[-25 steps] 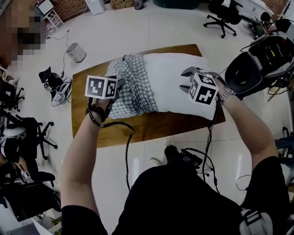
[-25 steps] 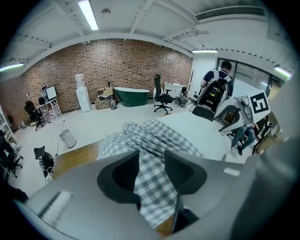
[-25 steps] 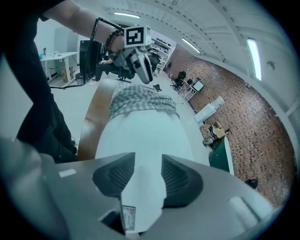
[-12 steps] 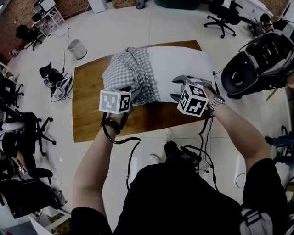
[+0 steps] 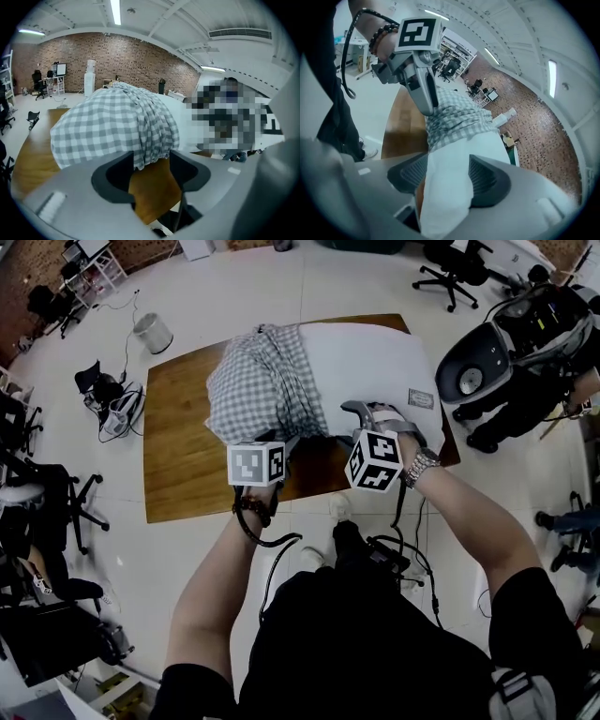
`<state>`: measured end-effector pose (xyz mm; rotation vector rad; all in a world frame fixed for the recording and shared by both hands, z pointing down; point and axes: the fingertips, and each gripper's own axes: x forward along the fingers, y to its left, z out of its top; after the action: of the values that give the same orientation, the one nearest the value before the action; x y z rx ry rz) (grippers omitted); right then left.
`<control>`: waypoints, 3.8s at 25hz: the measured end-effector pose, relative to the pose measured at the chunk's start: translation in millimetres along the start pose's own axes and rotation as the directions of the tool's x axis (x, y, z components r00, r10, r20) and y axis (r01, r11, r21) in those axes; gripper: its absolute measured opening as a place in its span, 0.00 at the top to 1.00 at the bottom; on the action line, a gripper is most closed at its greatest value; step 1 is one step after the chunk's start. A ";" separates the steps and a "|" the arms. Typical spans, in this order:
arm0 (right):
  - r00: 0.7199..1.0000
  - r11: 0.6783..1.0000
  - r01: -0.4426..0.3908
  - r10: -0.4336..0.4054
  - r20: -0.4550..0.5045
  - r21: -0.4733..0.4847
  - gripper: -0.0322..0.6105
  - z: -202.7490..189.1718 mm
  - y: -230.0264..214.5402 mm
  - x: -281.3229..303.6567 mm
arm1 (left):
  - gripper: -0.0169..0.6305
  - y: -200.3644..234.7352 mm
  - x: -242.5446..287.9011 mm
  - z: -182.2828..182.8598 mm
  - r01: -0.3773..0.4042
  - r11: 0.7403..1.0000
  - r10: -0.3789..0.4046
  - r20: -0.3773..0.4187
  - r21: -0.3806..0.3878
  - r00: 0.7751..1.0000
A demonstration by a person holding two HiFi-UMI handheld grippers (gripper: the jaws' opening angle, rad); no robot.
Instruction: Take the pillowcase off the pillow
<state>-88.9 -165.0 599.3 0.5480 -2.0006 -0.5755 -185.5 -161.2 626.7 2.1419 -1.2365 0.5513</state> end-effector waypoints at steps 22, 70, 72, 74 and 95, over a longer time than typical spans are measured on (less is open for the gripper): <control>0.965 0.965 0.188 -0.216 -0.148 -0.182 0.93 -37.2 -21.6 46.1 | 0.94 59.9 29.4 -13.7 -0.106 0.985 0.102 -0.036 -0.135 0.994; 0.989 0.995 0.074 -0.082 -0.125 -0.066 0.63 -81.9 25.5 -58.3 | 0.89 159.5 -125.5 -60.2 -0.353 0.872 0.400 0.078 -0.340 0.913; 0.991 0.996 0.054 -0.062 -0.118 -0.072 0.61 -77.2 26.8 -66.3 | 0.88 154.8 -131.0 -51.5 -0.352 0.881 0.399 0.096 -0.316 0.912; 0.994 0.997 0.045 -0.052 -0.098 -0.068 0.61 -69.3 26.2 -76.7 | 0.88 146.8 -134.3 -43.7 -0.344 0.891 0.390 0.113 -0.295 0.914; 0.998 0.996 0.064 -0.065 -0.020 -0.055 0.61 -18.4 -66.4 -75.6 | 0.77 71.9 -102.8 68.1 -0.256 0.964 0.245 0.141 0.064 0.959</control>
<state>-29.2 -175.9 516.9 0.5848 -1.9468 -0.6594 -294.0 -170.6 534.4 2.1306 -1.5999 0.5823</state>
